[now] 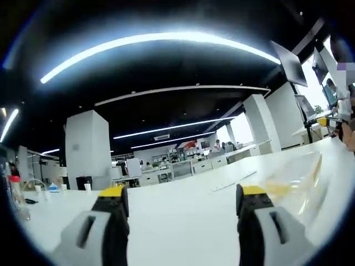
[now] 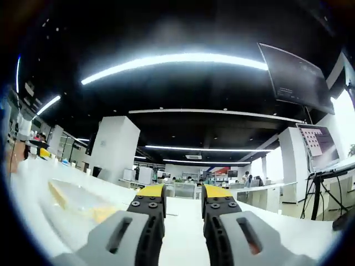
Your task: Snap each plastic latch of the storage box into its locked position after aligning the lid with the box until every specified latch is closed and the lid sits flush.
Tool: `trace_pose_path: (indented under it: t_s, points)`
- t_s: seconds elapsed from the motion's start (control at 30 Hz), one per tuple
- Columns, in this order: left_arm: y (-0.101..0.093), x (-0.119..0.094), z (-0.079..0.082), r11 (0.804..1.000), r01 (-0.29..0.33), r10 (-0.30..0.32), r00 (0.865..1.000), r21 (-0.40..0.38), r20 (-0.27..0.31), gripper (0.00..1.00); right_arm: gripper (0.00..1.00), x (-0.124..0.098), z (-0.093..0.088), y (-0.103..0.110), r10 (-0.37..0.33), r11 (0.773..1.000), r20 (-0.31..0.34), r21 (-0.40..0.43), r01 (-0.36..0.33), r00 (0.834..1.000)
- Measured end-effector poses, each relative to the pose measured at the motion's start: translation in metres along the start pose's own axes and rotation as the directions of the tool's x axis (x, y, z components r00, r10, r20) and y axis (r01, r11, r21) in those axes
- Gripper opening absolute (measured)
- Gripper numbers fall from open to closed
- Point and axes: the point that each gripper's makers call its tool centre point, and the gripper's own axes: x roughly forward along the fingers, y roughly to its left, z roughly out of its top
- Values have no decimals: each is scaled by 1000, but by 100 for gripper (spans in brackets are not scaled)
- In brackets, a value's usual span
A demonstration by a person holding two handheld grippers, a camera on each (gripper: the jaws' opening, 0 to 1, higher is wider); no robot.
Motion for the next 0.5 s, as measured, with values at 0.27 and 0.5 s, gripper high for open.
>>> trace_pose_path:
  t_s: [0.27, 0.5]
  points:
    - [0, -1, 4, 1000, -5, 5, 1000, -19, 16, 80, 24, 2, -3, 16, 37, 993, -26, -109, -40, 999]
    - [0, -3, 8, 1000, -13, 14, 999, -26, 41, 79, 24, -1, -1, 16, 32, 989, -15, -143, -34, 999]
